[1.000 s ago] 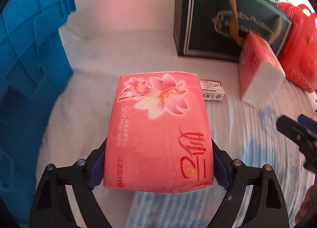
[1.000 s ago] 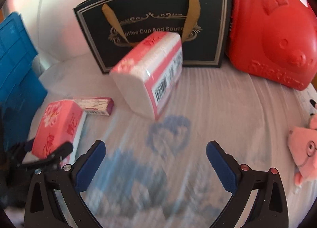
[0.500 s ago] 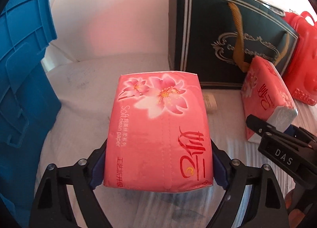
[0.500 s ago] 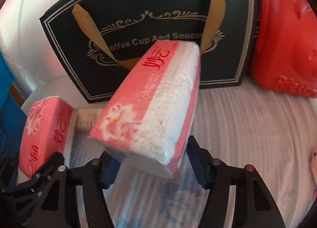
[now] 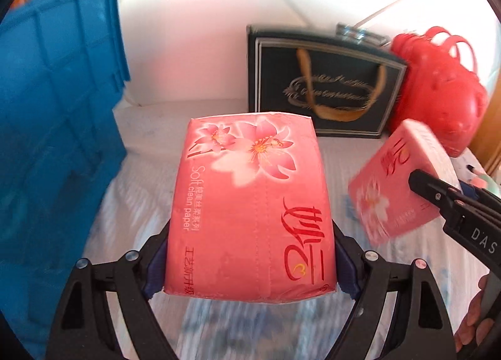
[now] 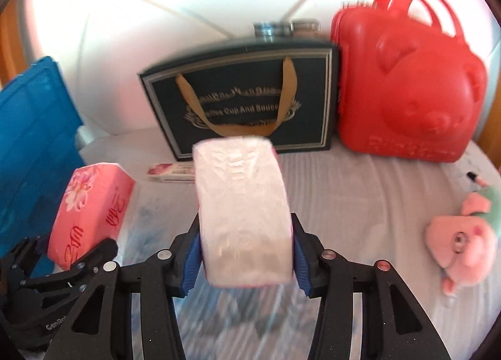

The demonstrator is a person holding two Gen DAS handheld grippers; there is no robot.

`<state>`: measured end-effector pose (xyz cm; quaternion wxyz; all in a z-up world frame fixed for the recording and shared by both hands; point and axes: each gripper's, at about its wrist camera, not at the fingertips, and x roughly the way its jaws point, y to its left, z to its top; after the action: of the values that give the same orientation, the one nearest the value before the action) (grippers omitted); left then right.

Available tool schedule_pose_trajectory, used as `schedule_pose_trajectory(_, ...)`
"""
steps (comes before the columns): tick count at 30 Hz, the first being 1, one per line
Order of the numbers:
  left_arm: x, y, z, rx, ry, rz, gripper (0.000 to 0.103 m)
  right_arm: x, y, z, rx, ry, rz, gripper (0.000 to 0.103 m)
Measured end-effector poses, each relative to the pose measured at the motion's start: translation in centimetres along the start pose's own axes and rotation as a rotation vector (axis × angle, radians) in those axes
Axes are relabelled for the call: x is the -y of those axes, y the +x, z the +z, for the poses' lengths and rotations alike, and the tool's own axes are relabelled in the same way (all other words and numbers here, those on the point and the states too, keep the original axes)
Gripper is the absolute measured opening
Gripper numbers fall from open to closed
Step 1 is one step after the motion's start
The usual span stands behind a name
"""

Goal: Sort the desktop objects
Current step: 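Carry both tissue packs into the blue bin and open both grippers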

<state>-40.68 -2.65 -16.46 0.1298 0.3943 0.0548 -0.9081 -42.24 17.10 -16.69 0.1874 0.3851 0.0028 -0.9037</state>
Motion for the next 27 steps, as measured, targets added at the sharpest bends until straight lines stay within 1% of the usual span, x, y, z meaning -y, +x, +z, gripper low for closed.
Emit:
schedule_pose_trajectory(3,-0.5,-3.6,-0.1,0.037,0.0,0.005,0.085,-0.8,-3.4,-0.2,0.03,-0.004,0.013,0.048)
schedule_pose_trajectory(6,-0.7,-8.5,-0.3,0.087,-0.012,0.013,0.085,-0.9,-7.3,-0.2,0.066,-0.023,0.031,0.048)
schedule_pose_trajectory(10,-1.4,-14.6,-0.4,0.165,-0.016,0.036,0.085,-3.3,-13.7,0.2,0.14,-0.06,0.061,0.048)
schedule_pose_trajectory(11,-1.7,-16.5,-0.6,0.191,-0.019,0.047,0.085,-3.9,-14.9,0.3,0.157,-0.07,0.069,0.048)
schedule_pose_trajectory(14,-3.0,-20.4,-0.9,0.24,-0.037,0.078,0.085,-6.1,-18.8,0.6,0.211,-0.112,0.098,0.048)
schedule_pose_trajectory(17,-4.8,-24.6,-1.4,0.293,-0.056,0.119,0.085,-8.8,-22.2,0.8,0.262,-0.162,0.128,0.048)
schedule_pose_trajectory(20,-6.9,-27.6,-1.1,0.337,-0.068,0.146,0.085,-12.1,-24.8,1.2,0.304,-0.211,0.155,0.048)
schedule_pose_trajectory(24,-11.1,-31.1,-0.1,0.391,-0.082,0.171,0.085,-17.0,-28.0,1.9,0.362,-0.253,0.193,0.048)
schedule_pose_trajectory(26,-13.6,-32.4,0.3,0.41,-0.081,0.178,0.085,-20.2,-29.5,2.3,0.393,-0.273,0.208,0.048)
schedule_pose_trajectory(27,-15.4,-33.2,0.6,0.421,-0.078,0.188,0.085,-22.2,-30.1,2.5,0.408,-0.28,0.221,0.048)
